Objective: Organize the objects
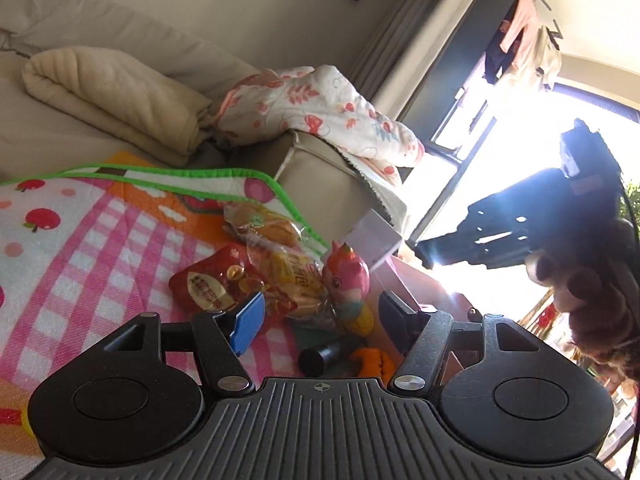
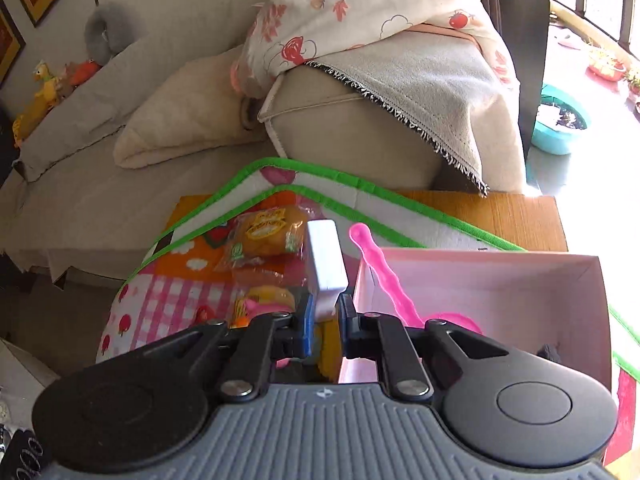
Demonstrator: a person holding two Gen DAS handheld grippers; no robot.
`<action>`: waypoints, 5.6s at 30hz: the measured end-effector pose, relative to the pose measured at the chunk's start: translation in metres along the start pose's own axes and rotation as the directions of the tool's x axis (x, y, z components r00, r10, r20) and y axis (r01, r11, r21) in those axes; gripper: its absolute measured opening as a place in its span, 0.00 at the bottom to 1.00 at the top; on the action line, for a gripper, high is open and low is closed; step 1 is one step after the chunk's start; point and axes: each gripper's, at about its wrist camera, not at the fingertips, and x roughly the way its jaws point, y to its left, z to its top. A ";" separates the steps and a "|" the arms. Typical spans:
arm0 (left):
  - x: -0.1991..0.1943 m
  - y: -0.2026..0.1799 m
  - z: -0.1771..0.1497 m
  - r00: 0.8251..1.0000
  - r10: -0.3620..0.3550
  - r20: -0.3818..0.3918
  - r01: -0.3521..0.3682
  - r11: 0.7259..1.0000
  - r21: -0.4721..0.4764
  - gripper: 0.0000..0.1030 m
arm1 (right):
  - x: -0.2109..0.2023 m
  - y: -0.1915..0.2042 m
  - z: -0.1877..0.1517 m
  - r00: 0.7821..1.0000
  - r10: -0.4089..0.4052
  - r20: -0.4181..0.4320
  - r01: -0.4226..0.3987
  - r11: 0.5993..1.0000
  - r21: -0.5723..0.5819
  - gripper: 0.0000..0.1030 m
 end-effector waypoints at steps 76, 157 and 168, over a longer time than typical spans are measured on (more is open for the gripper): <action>0.086 -0.065 -0.027 0.922 0.300 -0.244 -0.114 0.814 0.570 0.42 | -0.068 -0.071 -0.247 0.983 -0.013 0.184 0.041 0.987 -0.152 0.95; -0.032 -0.121 -0.077 0.923 0.230 -0.308 0.040 0.740 0.672 0.14 | -0.087 -0.061 -0.253 0.920 -0.137 0.366 0.202 0.969 -0.144 0.85; -0.023 -0.109 -0.090 0.918 0.244 -0.311 0.004 0.780 0.625 0.37 | -0.073 -0.075 -0.280 0.927 -0.264 0.265 0.276 0.961 -0.005 0.98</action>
